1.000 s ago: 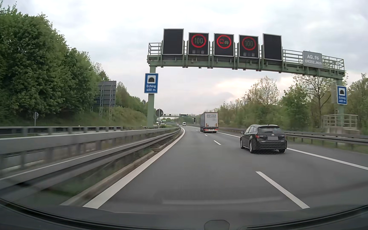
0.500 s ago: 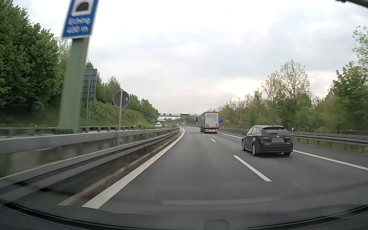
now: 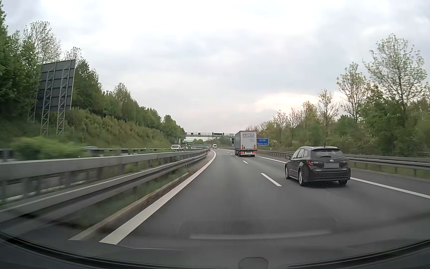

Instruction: Follow the waypoints while adhering to traffic rules and regulations

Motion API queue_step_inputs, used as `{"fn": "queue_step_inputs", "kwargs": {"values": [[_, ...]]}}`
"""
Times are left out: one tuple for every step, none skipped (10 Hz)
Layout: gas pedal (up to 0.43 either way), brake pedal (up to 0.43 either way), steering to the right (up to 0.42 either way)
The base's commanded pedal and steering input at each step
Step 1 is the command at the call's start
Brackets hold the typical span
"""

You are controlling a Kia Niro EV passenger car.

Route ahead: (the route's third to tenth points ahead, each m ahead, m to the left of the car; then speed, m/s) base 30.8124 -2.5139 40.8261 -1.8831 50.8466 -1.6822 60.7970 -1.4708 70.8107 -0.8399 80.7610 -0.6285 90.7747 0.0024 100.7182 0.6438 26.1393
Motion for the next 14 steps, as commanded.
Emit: {"fn": "queue_step_inputs", "kwargs": {"values": [[0.098,0.0,-0.005],[0.098,0.0,-0.005],[0.098,0.0,-0.005],[0.098,0.0,-0.005],[0.098,0.0,-0.005],[0.098,0.0,-0.005],[0.098,0.0,-0.005],[0.098,0.0,-0.005],[0.098,0.0,-0.005],[0.098,0.0,-0.005],[0.098,0.0,-0.005],[0.098,0.0,-0.004],[0.098,0.0,-0.004],[0.118,0.0,-0.003]]}}
